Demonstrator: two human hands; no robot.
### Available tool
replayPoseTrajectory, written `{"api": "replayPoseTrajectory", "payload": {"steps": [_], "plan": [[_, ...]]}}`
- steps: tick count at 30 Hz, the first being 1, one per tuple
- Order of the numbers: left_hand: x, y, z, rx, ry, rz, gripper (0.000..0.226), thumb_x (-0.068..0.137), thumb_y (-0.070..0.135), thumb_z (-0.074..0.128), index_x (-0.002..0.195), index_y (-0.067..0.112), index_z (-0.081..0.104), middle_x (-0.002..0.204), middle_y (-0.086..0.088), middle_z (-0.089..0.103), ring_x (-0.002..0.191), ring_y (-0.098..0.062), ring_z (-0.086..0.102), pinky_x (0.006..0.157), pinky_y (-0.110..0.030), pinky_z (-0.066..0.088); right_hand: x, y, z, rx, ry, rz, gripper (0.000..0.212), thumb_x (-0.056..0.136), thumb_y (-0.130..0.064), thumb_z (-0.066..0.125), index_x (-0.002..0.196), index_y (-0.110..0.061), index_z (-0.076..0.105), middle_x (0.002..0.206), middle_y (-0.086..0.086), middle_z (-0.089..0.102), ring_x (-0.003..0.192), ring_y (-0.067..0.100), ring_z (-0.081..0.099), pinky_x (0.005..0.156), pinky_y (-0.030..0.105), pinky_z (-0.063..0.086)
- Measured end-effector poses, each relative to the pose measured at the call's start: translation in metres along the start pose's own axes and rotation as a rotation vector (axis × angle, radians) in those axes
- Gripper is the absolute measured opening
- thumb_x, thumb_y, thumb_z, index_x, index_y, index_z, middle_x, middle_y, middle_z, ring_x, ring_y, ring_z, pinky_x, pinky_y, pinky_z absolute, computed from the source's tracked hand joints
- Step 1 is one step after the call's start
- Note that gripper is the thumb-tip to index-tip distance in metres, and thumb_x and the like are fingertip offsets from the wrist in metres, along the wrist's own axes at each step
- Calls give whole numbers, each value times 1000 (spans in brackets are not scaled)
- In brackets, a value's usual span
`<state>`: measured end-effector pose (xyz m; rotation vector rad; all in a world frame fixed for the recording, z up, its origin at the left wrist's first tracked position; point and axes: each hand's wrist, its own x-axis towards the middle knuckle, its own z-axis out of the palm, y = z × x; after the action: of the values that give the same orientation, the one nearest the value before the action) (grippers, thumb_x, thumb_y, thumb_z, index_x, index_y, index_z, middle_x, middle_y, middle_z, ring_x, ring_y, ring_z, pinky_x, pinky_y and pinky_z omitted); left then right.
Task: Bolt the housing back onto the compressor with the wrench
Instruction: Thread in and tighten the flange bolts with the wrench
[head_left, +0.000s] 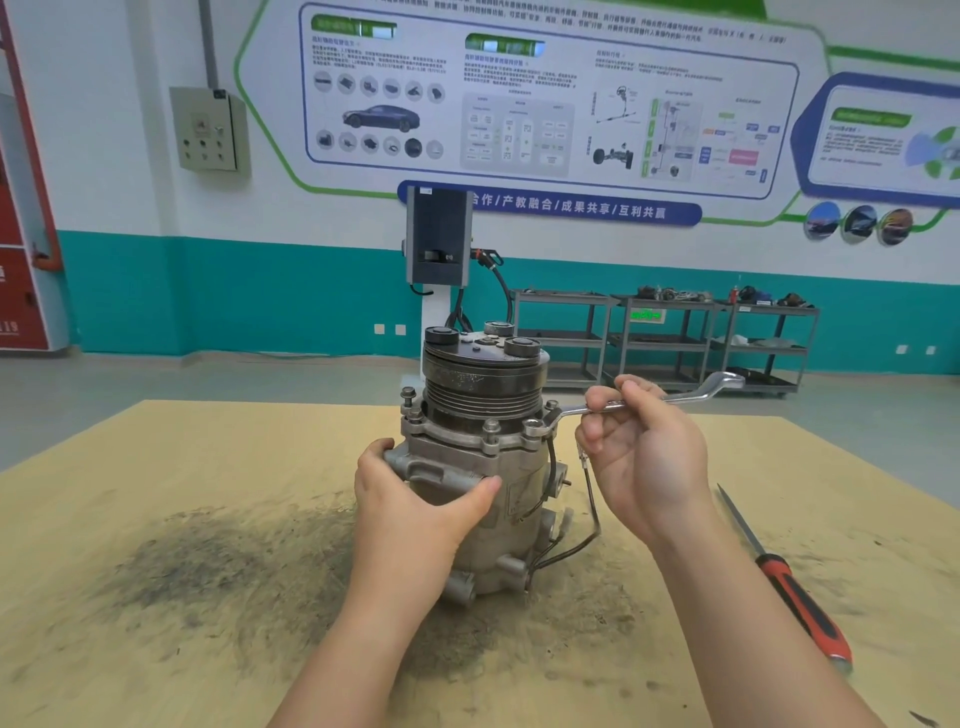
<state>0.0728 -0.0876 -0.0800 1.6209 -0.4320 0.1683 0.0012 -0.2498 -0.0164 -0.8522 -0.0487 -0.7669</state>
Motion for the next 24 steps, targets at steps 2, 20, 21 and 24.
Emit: {"api": "replayPoseTrajectory", "payload": {"steps": [2, 20, 21, 24], "plan": [[0, 0, 0, -8, 1, 2, 107, 63, 40, 90, 146, 20, 26, 139, 4, 42, 125, -16, 47, 101, -34, 45, 4, -2, 0, -16, -16, 13, 18, 103, -6, 32, 90, -11, 44, 60, 8, 57, 43, 17, 46, 43, 22, 40], [2, -2, 0, 24, 4, 30, 110, 62, 42, 90, 148, 19, 25, 141, 4, 40, 125, -17, 46, 100, -34, 46, 31, -24, 1, -278, -40, 308, 16, 98, -1, 46, 114, -2, 49, 75, 10, 65, 47, 14, 55, 42, 22, 47], [2, -1, 0, 26, 6, 29, 110, 62, 42, 90, 147, 18, 25, 141, 4, 40, 125, -17, 47, 101, -35, 46, 34, -24, 2, -278, -58, 338, 13, 98, -1, 45, 111, -3, 49, 72, 9, 65, 46, 14, 53, 41, 22, 46], [1, -1, 0, 36, 12, 30, 107, 61, 42, 90, 145, 18, 27, 138, 4, 41, 122, -17, 48, 100, -34, 46, 34, -17, 3, -223, -75, 321, 6, 100, -2, 43, 101, -7, 46, 69, 7, 62, 46, 13, 50, 41, 20, 43]]}}
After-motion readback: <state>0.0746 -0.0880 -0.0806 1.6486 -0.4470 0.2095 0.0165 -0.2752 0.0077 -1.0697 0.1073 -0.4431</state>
